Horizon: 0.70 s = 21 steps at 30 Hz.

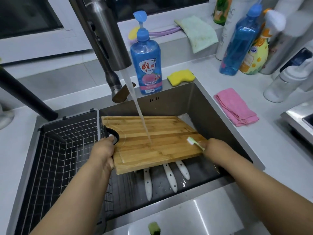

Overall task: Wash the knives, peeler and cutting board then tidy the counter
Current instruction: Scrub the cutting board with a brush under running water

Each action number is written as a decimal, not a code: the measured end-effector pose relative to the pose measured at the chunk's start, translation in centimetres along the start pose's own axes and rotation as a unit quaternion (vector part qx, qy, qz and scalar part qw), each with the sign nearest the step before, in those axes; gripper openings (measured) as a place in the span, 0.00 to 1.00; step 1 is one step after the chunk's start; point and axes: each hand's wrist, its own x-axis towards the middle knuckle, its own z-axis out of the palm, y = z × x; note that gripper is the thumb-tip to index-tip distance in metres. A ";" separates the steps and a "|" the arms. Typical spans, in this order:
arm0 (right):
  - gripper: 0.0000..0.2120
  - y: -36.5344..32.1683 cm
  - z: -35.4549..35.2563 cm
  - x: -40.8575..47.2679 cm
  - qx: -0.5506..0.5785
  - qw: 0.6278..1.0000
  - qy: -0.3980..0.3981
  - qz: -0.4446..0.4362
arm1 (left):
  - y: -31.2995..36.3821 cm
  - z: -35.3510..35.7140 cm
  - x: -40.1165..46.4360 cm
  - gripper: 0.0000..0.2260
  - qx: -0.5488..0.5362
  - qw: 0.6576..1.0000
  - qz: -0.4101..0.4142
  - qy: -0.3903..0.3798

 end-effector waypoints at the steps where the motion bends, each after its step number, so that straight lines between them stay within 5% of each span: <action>1: 0.16 0.3 -0.1 0.9 -0.017 1.000 0.005 0.012 | -0.2 0.0 0.0 0.18 -0.006 1.000 0.007 0.004; 4: 0.14 -1.5 -0.1 0.7 -0.005 1.000 -0.005 -0.013 | -0.6 0.2 -0.4 0.18 -0.005 0.999 0.032 0.003; 9: 0.22 -9.7 2.8 -3.6 0.214 0.953 -0.078 -0.199 | -1.2 0.3 -1.1 0.17 0.013 0.999 0.042 0.007; 16: 0.19 -11.2 1.8 0.9 0.072 0.988 0.007 -0.136 | -2.0 -0.3 -2.1 0.07 0.021 0.997 0.079 -0.011; 21: 0.23 -14.2 4.9 -2.4 0.119 0.956 -0.012 -0.268 | -2.9 -1.5 -1.0 0.09 0.035 0.995 0.087 -0.021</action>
